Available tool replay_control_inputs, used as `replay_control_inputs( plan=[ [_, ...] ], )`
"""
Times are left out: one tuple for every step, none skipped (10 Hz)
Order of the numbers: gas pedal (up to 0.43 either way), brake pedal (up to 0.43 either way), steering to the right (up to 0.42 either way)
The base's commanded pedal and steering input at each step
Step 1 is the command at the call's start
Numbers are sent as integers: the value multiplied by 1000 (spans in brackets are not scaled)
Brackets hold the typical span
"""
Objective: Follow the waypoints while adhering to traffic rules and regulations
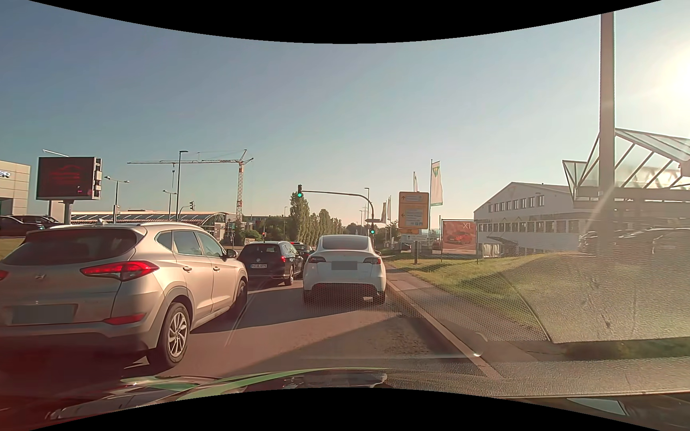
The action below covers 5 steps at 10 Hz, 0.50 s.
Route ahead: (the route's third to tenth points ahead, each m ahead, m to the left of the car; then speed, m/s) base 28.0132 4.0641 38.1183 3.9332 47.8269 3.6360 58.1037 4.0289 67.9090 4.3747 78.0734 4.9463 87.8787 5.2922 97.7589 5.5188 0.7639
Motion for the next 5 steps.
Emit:
replay_control_inputs(
  plan=[
    [0, 0, 0],
    [0, 0, 0],
    [0, 0, 0],
    [0, 0, 0],
    [0, 0, 0]
  ],
)
